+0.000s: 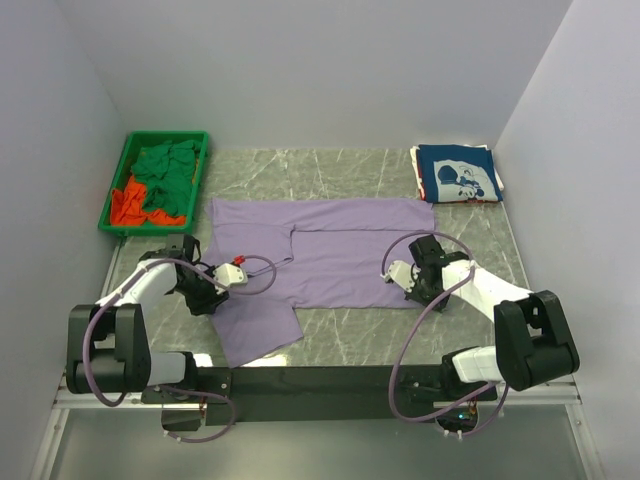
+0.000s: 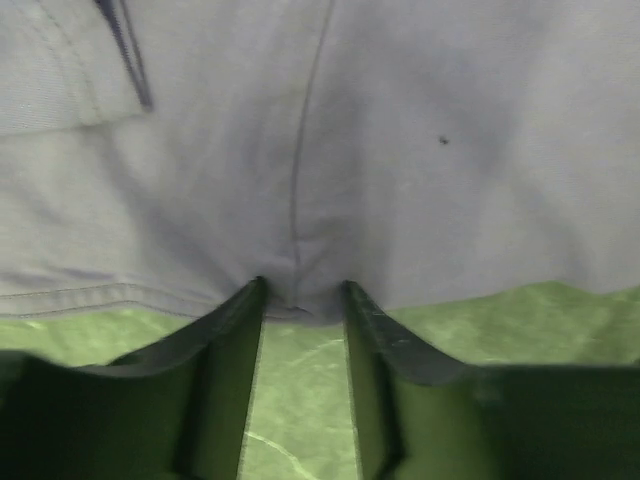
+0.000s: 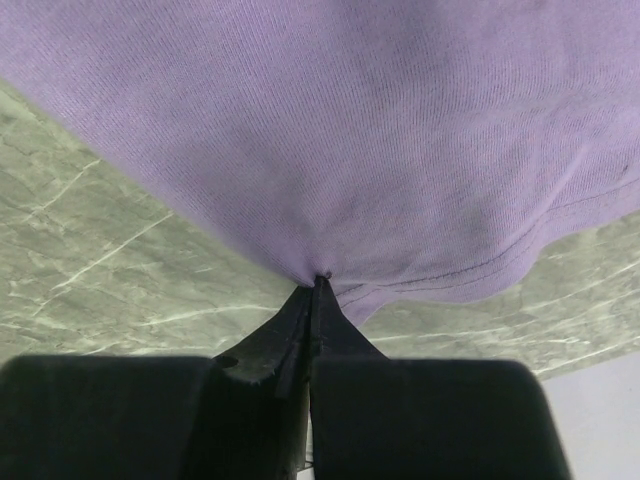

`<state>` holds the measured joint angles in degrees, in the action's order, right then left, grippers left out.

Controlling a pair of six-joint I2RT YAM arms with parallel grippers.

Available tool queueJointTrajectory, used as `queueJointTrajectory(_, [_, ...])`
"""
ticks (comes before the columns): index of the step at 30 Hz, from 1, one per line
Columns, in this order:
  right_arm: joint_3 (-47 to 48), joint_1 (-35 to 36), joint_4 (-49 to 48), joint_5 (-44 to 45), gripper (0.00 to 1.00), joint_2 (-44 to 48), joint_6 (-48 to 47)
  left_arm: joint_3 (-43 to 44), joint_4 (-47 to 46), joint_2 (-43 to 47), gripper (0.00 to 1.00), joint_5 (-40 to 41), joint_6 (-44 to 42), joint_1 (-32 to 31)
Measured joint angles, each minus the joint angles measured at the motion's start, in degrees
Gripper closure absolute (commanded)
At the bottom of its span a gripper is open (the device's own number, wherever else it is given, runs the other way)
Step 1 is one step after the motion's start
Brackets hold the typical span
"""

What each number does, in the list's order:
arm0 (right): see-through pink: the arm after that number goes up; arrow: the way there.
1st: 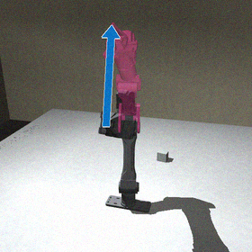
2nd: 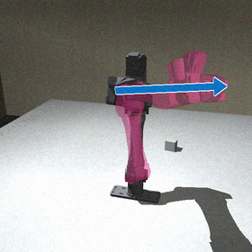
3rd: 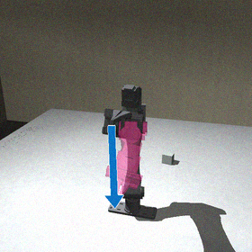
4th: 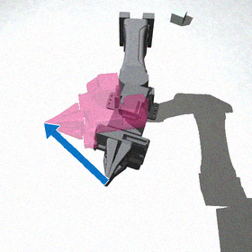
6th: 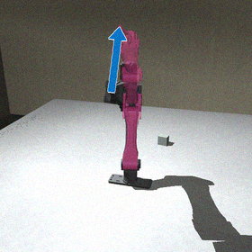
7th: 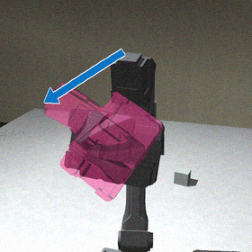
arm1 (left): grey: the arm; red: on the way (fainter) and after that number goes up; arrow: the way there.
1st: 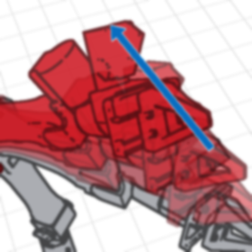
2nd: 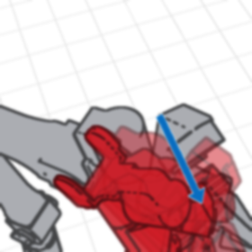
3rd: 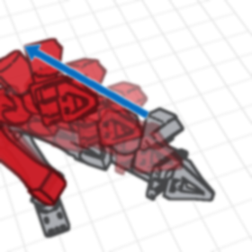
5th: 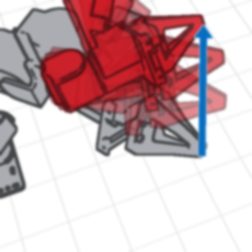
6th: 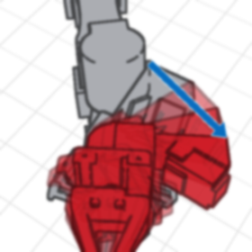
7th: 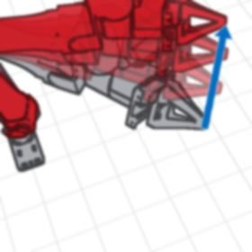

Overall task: Fold and stack the t-shirts
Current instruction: Fold the tshirt

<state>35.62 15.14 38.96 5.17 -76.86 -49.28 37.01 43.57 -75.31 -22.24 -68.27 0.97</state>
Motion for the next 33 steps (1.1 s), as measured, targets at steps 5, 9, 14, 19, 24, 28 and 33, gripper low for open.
queueJointTrajectory(5, [0.0,0.0,0.3,-0.1,1.00,0.1,0.1,-0.8,-1.6,0.9,0.90,1.1,-1.2,-0.2])
queueJointTrajectory(9, [0.0,-0.2,1.2,-0.9,1.00,1.2,0.0,-0.9,-0.1,2.4,0.99,1.5,-1.6,-0.2])
queueJointTrajectory(14, [0.1,-1.2,4.9,-2.9,1.00,6.6,-0.1,0.4,7.8,6.7,0.99,0.9,-1.8,0.0])
queueJointTrajectory(19, [1.7,-3.0,9.2,-4.4,1.00,11.3,-1.4,4.9,14.2,8.4,0.99,-0.6,-2.1,0.8])
queueJointTrajectory(24, [6.7,-6.3,12.0,-6.3,1.00,10.3,-3.3,8.9,17.6,6.4,0.99,-2.2,-2.1,2.0])
queueJointTrajectory(28, [10.7,-9.0,12.9,-7.2,1.00,7.3,-5.2,12.3,19.8,2.9,0.99,-3.3,-2.2,2.9])
queueJointTrajectory(33, [16.0,-10.6,13.9,-8.0,1.00,2.2,-7.0,18.6,22.6,-2.4,0.99,-5.8,-1.3,3.7])
